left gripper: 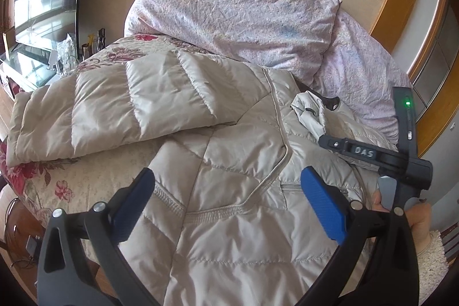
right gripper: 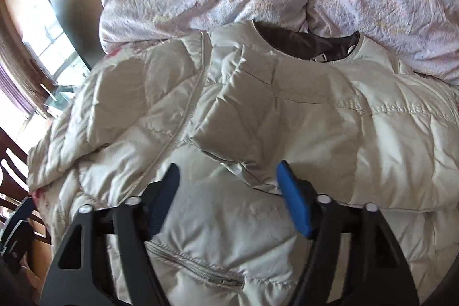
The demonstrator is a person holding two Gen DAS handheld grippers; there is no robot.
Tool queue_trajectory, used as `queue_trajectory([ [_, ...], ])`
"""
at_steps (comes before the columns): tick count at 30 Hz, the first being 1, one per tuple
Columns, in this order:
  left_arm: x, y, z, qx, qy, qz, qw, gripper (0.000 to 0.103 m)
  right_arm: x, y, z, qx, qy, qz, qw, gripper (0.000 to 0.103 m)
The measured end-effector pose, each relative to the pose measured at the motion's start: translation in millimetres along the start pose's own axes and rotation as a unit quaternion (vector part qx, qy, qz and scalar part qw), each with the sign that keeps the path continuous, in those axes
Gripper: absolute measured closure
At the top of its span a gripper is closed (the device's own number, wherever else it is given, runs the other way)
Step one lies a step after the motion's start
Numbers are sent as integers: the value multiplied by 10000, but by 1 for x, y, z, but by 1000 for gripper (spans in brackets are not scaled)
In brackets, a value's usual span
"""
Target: Fold large clothes
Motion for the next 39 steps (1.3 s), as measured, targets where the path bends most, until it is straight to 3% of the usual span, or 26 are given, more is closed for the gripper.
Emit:
queue_trajectory([
  [3, -2, 1, -11, 111, -245, -86, 9996, 2, -11, -25, 6, 297, -111, 498, 9983, 37],
  [7, -5, -2, -24, -72, -332, 18, 9994, 2, -25, -23, 41, 1101, 181, 598, 9920, 41],
  [9, -7, -5, -29, -246, -299, 141, 9992, 2, -27, -7, 61, 1416, 371, 436, 9883, 41],
  [12, -10, -7, -37, -550, -256, 257, 9978, 2, -13, 40, 75, 1645, 462, -294, 9849, 40],
  [15, -13, -1, -49, -693, -380, 141, 9968, 2, -4, 55, 66, 2087, 103, -236, 9776, 40],
  [27, -25, 25, -91, -1144, -924, -546, 9876, 2, 3, 61, 67, 2052, -6, -120, 9786, 34],
  [34, -29, 35, -119, -1195, -1556, -776, 9775, 2, 3, 59, 67, 2029, 25, 15, 9792, 34],
  [39, -29, 38, -131, -1517, -1652, -755, 9716, 2, 3, 58, 67, 1989, 57, 67, 9800, 34],
])
Point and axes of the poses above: each gripper's, at about its wrist camera, not at the fingertips, and y roughly the way its jaws point, z to its right, x to its underside, the point moved 4 cm from there along y, roughly the way its jaws point, and after that the axes turned 4 degrees about -y, right-handed, at the moved point
